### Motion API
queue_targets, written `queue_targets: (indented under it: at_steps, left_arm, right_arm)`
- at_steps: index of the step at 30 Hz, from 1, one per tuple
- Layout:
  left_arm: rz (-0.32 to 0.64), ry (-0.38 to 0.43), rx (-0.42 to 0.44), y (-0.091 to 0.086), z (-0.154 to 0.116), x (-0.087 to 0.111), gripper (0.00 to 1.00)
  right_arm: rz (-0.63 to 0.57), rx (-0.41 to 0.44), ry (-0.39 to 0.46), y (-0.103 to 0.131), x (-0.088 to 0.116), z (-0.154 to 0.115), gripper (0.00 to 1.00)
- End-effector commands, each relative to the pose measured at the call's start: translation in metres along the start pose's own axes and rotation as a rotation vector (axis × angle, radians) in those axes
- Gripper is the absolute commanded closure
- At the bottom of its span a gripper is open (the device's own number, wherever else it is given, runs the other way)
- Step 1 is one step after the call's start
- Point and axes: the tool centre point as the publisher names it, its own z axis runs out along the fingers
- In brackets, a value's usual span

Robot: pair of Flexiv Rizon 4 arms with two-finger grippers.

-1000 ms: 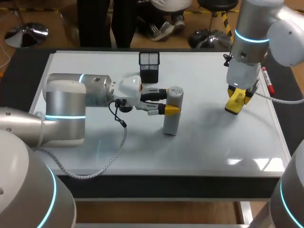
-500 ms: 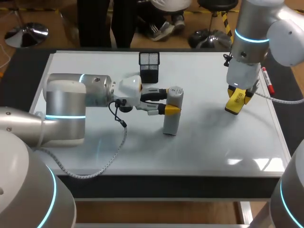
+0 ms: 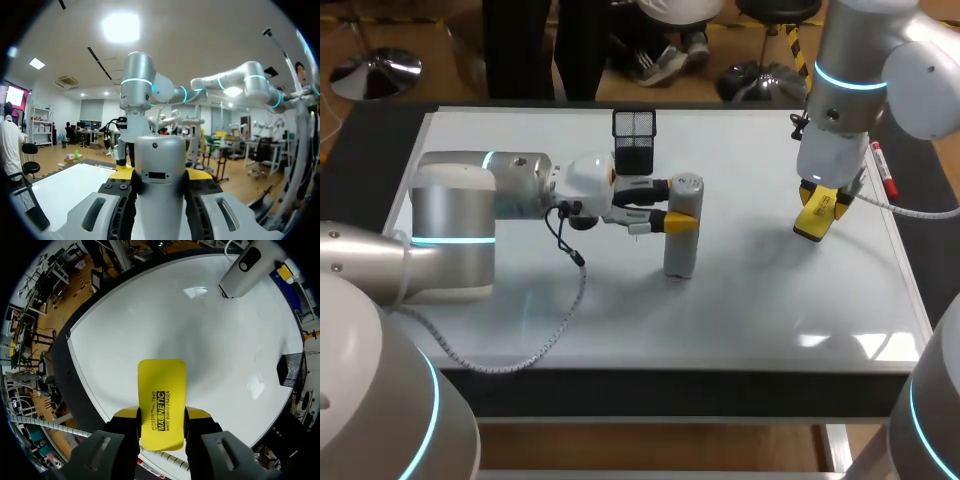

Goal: Pick up the inspection probe, press it on each red-marked spot on the whiteboard one by one, put down the probe, pick up the eraser, and wipe off all the red marks.

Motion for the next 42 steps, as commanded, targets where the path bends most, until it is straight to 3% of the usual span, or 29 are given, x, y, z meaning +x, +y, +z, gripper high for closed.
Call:
queue_targets:
  at_steps: [1, 16, 34, 42]
  left_arm:
    - [-0.008, 0.054, 0.006, -0.013, -0.018, -0.013, 1.0]
    - [0.017, 0.19, 0.029, -0.055, -0.085, -0.059, 1.0]
    - [0.011, 0.28, 0.062, -0.066, -0.15, -0.108, 1.0]
    - [0.014, 0.322, 0.084, -0.065, -0.172, -0.119, 1.0]
  right_arm:
    - [-0.001, 0.003, 0.002, 0.0, 0.0, 0.0, 1.0]
    - [-0.001, 0.003, 0.002, 0.0, 0.0, 0.0, 1.0]
    - [-0.001, 0.003, 0.002, 0.0, 0.0, 0.0, 1.0]
    - [-0.001, 0.003, 0.002, 0.0, 0.0, 0.0, 1.0]
